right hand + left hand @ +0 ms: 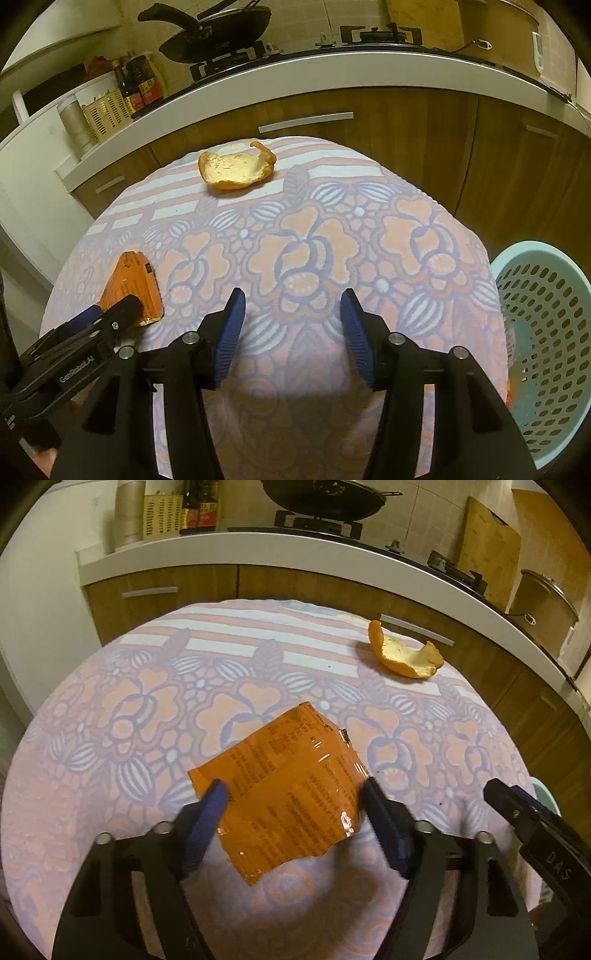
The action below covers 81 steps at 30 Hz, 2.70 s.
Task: Collect trash
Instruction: 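Move both grippers back toward the orange wrapper and bread crust, then grasp the orange wrapper with the left gripper while the right grasps the bread crust, then carry the wrapper and bread crust over the blue basket and release both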
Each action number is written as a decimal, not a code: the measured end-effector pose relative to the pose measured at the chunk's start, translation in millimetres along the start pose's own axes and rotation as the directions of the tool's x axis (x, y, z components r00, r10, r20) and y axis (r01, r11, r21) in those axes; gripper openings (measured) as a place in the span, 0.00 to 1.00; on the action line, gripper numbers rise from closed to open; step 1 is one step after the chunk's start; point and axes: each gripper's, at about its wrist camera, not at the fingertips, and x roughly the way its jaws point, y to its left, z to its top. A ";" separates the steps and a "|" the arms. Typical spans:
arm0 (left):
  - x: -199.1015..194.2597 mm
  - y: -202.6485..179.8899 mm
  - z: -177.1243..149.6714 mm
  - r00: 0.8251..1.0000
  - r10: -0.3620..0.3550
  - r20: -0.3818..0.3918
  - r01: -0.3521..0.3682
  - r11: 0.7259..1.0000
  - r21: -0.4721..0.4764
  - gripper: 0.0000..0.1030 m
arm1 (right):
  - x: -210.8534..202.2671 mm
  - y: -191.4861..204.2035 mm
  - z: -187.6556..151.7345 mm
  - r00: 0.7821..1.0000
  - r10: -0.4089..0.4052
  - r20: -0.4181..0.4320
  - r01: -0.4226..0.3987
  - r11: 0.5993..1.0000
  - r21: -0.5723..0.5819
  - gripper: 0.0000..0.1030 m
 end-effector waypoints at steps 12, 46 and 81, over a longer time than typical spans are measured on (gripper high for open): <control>-12.7 19.6 7.2 0.996 -0.089 0.029 0.088 0.996 0.019 0.10 | 0.0 7.7 2.2 1.000 -0.026 -0.004 0.026 0.999 -0.032 0.50; 29.0 37.5 69.3 0.983 -0.143 0.114 0.143 0.990 0.005 0.09 | 126.0 71.8 116.5 0.991 -0.104 -0.081 0.100 0.993 -0.058 0.71; -50.1 -61.1 35.0 0.930 -0.326 0.170 0.293 0.936 0.194 0.09 | -54.5 -2.0 61.5 0.979 -0.130 0.157 0.133 0.991 -0.008 0.19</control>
